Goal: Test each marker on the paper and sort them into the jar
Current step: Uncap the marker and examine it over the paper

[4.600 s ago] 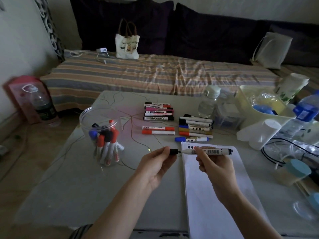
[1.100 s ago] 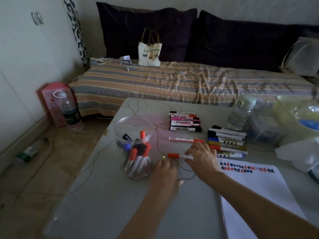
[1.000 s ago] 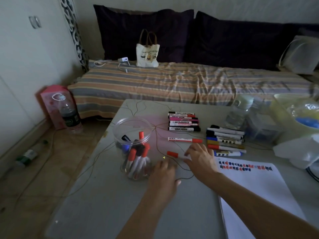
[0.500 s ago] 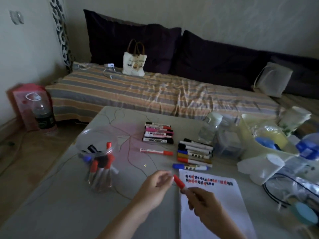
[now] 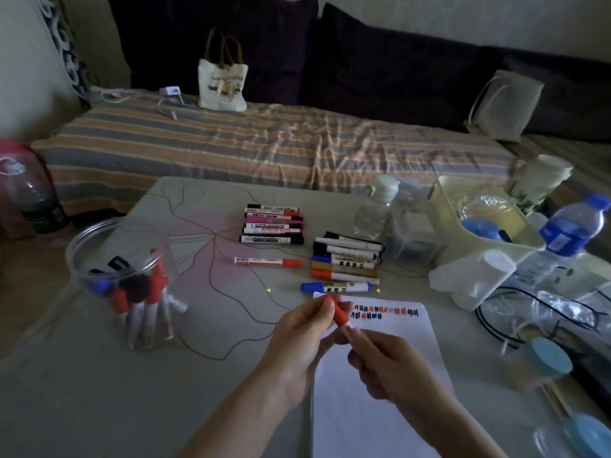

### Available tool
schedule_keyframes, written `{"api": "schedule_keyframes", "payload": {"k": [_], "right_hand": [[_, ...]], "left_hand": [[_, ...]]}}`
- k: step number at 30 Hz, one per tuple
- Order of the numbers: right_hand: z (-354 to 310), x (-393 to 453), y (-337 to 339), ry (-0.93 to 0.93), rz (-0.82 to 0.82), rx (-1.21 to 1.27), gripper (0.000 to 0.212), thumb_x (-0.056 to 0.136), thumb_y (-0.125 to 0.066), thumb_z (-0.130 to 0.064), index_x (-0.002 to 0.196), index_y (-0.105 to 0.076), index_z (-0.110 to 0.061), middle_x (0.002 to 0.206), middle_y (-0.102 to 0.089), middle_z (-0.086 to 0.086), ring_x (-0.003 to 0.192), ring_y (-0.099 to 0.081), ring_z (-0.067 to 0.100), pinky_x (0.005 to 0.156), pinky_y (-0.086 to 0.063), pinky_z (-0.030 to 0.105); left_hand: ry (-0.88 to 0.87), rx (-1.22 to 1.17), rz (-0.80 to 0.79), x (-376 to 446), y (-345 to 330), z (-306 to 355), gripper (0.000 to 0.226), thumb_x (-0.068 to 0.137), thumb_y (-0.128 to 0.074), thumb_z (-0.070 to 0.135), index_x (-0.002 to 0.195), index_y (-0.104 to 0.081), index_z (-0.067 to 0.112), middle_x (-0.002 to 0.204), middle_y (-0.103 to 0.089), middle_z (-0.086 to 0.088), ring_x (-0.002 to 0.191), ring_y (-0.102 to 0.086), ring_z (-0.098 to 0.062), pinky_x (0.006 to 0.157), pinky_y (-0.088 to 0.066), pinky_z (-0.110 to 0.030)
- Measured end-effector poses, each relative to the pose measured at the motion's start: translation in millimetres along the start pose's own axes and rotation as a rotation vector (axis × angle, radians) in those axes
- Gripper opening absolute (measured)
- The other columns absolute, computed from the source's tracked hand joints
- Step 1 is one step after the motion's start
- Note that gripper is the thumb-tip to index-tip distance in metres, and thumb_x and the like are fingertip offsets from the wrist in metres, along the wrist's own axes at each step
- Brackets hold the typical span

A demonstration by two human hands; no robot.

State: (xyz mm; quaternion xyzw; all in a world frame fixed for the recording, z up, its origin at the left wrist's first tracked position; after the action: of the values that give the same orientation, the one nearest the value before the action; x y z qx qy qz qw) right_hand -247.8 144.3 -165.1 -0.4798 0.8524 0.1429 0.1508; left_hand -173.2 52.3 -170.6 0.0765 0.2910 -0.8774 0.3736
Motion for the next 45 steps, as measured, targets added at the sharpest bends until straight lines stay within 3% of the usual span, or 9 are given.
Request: {"api": "schedule_keyframes", "payload": {"k": [5, 9, 15, 19, 22, 28, 33, 37, 45], "right_hand": [[-17, -7, 10, 0.221, 0.153, -0.357, 0.031, 0.095, -0.056, -0.038, 0.075, -0.072, -0.019, 0.054, -0.053, -0.008, 0.046, -0.039, 0.006, 0.046, -0.030, 0.020], [-14, -23, 27, 0.336, 0.224, -0.607, 0.023, 0.094, -0.059, -0.035, 0.072, -0.066, -0.030, 0.056, -0.060, -0.015, 0.047, -0.052, 0.008, 0.047, -0.038, 0.021], [-2, 10, 37, 0.266, 0.288, -0.638, 0.030, 0.098, -0.051, -0.027, 0.128, -0.051, -0.032, 0.099, -0.068, -0.007, 0.067, -0.064, -0.007, 0.054, -0.051, 0.014], [-2, 11, 38, 0.326, 0.279, -0.659, 0.023, 0.097, -0.056, -0.017, 0.107, -0.061, -0.038, 0.102, -0.067, -0.013, 0.070, -0.067, -0.008, 0.059, -0.052, 0.010], [1, 14, 43, 0.305, 0.242, -0.566, 0.032, 0.097, -0.055, -0.011, 0.101, -0.065, -0.041, 0.110, -0.069, -0.011, 0.084, -0.069, -0.003, 0.074, -0.055, 0.014], [20, 20, 63, 0.018, 0.107, 0.559, 0.031, 0.094, -0.054, -0.001, 0.114, -0.071, -0.016, 0.107, -0.072, 0.010, 0.101, -0.069, 0.021, 0.087, -0.057, 0.046], [32, 19, 92, 0.052, 0.332, 0.311, 0.027, 0.089, -0.063, -0.025, 0.096, -0.072, -0.002, 0.069, -0.049, 0.004, 0.059, -0.041, 0.011, 0.052, -0.039, 0.023], [23, 14, 123, 0.225, 0.566, -0.018, 0.023, 0.094, -0.058, -0.026, 0.087, -0.072, -0.010, 0.067, -0.066, 0.006, 0.057, -0.056, 0.016, 0.054, -0.045, 0.028], [17, 60, 126, 0.255, 0.548, -0.328, 0.007, 0.090, -0.066, -0.029, 0.082, -0.066, -0.027, 0.072, -0.069, -0.001, 0.062, -0.065, 0.012, 0.054, -0.053, 0.023]], "left_hand": [[-0.009, -0.020, 0.185, 5, 17, 4, 0.019, 0.097, -0.053, 0.017, 0.096, -0.071, 0.010, 0.082, -0.076, 0.001, 0.080, -0.070, -0.009, 0.075, -0.051, -0.019], [-0.291, -0.205, 0.408, 22, 87, 62, 0.014, 0.095, -0.057, 0.014, 0.086, -0.067, 0.010, 0.069, -0.073, 0.003, 0.075, -0.065, -0.011, 0.072, -0.052, -0.019], [-0.382, 1.082, 0.072, 31, 32, 29, 0.010, 0.091, -0.064, 0.031, 0.095, -0.068, 0.023, 0.086, -0.070, 0.010, 0.080, -0.066, -0.006, 0.075, -0.052, -0.020], [-0.557, 1.582, 0.056, 36, 22, 19, 0.019, 0.090, -0.064, 0.036, 0.105, -0.064, 0.025, 0.104, -0.068, 0.008, 0.092, -0.062, -0.011, 0.081, -0.051, -0.029], [-0.551, 1.587, 0.026, 39, 22, 13, 0.026, 0.088, -0.065, 0.038, 0.112, -0.063, 0.026, 0.109, -0.066, 0.006, 0.098, -0.060, -0.015, 0.084, -0.051, -0.033], [-0.597, 1.620, -0.057, 40, 8, 3, 0.051, 0.083, -0.070, 0.043, 0.130, -0.056, 0.029, 0.130, -0.050, 0.010, 0.119, -0.045, -0.014, 0.097, -0.044, -0.030], [-0.530, 1.748, -0.175, 41, 3, -13, 0.057, 0.084, -0.064, 0.052, 0.136, -0.051, 0.032, 0.149, -0.036, 0.008, 0.134, -0.032, -0.016, 0.110, -0.031, -0.033], [-0.562, 1.757, -0.177, 40, 3, -15, 0.057, 0.085, -0.063, 0.053, 0.137, -0.050, 0.034, 0.150, -0.035, 0.008, 0.135, -0.031, -0.015, 0.110, -0.028, -0.031], [-0.562, 1.714, -0.170, 45, 3, -13, 0.055, 0.078, -0.069, 0.056, 0.127, -0.059, 0.036, 0.143, -0.043, 0.008, 0.128, -0.037, -0.014, 0.104, -0.034, -0.030]]}}
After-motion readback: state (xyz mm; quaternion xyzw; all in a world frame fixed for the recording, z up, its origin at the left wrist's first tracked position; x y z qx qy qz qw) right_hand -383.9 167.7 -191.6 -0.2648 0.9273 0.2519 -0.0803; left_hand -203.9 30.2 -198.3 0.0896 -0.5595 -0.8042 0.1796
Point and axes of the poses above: each hand's wrist, its own x-axis towards the middle knuckle, its own y-axis out of the back of the hand, z = x × y, the point moved 9 cm from there along x, towards the middle knuckle
